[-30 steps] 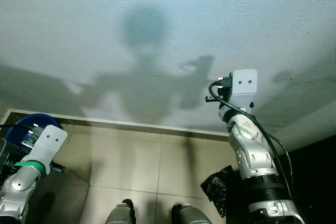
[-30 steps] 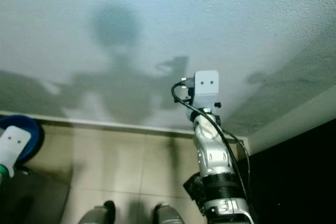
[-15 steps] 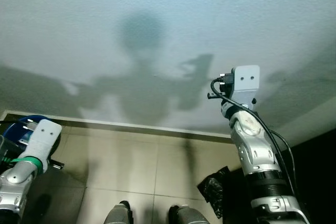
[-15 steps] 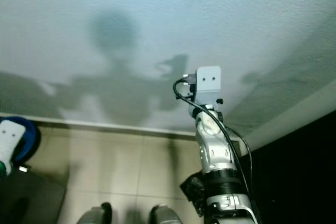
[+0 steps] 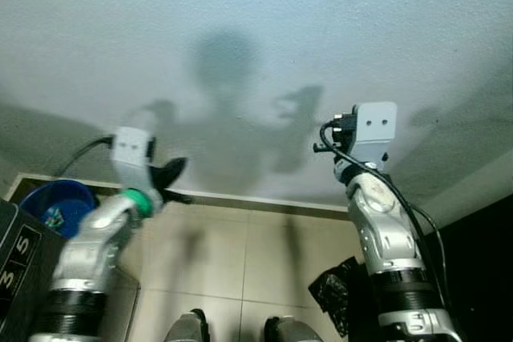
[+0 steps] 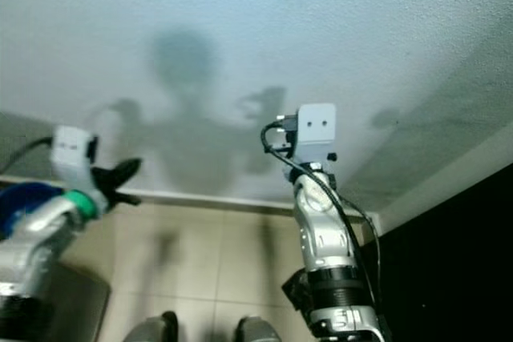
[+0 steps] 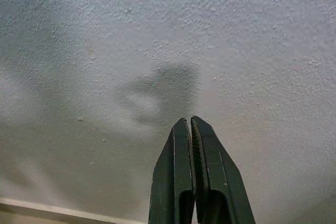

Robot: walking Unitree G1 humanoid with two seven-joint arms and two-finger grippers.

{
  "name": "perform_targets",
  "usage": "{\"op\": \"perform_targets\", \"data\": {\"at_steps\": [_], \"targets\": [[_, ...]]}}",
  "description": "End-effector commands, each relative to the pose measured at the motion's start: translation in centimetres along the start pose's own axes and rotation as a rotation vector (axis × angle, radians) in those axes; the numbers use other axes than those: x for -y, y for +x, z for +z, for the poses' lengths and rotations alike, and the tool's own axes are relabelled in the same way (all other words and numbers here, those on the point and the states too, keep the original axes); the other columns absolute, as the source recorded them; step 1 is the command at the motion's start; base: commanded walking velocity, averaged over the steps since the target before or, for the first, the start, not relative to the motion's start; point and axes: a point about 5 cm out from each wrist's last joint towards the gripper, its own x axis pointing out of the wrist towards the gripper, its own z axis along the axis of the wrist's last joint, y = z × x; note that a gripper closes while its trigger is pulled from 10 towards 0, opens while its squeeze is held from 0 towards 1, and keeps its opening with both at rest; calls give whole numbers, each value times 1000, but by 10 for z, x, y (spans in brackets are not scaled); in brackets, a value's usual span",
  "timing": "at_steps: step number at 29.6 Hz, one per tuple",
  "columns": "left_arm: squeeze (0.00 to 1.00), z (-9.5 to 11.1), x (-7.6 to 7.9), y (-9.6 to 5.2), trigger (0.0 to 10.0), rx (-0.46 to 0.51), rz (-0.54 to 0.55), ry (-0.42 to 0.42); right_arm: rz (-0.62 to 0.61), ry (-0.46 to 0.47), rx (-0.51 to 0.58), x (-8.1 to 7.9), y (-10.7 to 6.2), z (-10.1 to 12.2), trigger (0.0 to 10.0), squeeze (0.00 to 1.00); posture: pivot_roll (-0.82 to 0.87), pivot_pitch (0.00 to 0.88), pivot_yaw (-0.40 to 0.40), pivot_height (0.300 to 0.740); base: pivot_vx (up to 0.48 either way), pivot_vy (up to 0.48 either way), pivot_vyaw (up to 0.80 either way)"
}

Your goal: Clothes washing

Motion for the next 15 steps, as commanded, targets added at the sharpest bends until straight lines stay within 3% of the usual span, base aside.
{"op": "perform_targets", "data": {"at_steps": [1,3,4,5,7,9,15], "targets": [[0,6,6,0,10000,45,-11,-4,-10,9,-19,3,-4,-4,10000,0,27,152,52,740,0,0,0],[0,18,20,6,10000,93,-12,-37,-19,9,-18,4,-7,-4,10000,0,6,160,69,740,0,0,0],[0,18,20,6,10000,93,-12,-37,-19,9,-18,4,-7,-4,10000,0,6,160,69,740,0,0,0],[0,27,26,8,10000,127,-12,-72,-29,6,-9,4,-10,-3,10000,0,-10,146,83,740,0,0,0],[0,44,29,6,10000,196,-22,-66,-31,57,10,-3,-14,1,10000,0,3,134,95,740,0,0,0],[0,55,24,1,10000,223,-21,46,-22,91,25,-12,-12,2,10000,0,36,92,95,740,0,0,0],[0,44,5,-4,10000,164,105,62,18,30,44,-23,-1,4,10000,0,48,96,59,740,0,0,0]]}}
